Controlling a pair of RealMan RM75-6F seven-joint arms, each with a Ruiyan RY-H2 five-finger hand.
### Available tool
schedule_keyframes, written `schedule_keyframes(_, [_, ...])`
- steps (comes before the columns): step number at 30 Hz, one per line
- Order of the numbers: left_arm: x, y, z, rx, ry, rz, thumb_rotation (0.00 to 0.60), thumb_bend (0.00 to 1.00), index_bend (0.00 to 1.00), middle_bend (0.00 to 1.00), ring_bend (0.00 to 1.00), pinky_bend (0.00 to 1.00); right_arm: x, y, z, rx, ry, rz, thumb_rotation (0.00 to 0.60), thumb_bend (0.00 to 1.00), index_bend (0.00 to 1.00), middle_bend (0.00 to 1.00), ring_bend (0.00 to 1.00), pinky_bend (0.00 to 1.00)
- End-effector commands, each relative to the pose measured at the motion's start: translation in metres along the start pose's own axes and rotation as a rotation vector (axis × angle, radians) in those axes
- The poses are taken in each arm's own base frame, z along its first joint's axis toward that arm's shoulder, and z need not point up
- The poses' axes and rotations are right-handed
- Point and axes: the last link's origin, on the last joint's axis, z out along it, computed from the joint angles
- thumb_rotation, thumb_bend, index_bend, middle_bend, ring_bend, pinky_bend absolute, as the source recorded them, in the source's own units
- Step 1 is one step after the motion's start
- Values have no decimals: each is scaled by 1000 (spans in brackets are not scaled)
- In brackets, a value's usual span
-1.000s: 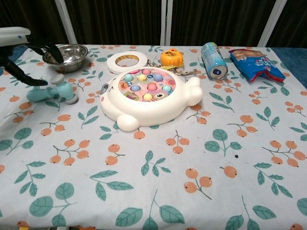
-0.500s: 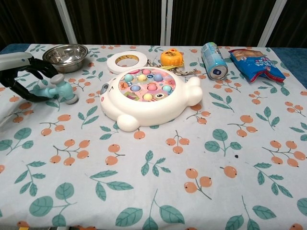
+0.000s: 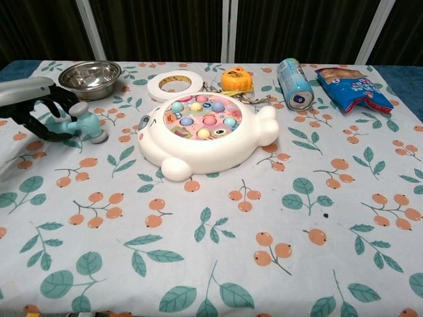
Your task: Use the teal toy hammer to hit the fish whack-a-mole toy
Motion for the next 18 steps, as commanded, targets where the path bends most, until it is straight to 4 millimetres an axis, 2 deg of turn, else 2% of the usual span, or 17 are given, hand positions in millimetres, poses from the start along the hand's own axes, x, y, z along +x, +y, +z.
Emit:
schedule_keyframes(1, [0,5,2,1,-7,7,600,328,416,395,251,296,-1,1,0,-1,-2,2,600,71,109,186,33,106])
schedule_keyframes(6, [0,7,2,4,-5,17,600,359,432,404,260,317,-1,3,0,-7,-4,3,600,70,109,186,33,106])
schedule_keyframes(18, [0,14,1,-7,-8,33,600,361,439,420,275,320,-3,6,1,-14,-9,9,600,70,109,187,33,106])
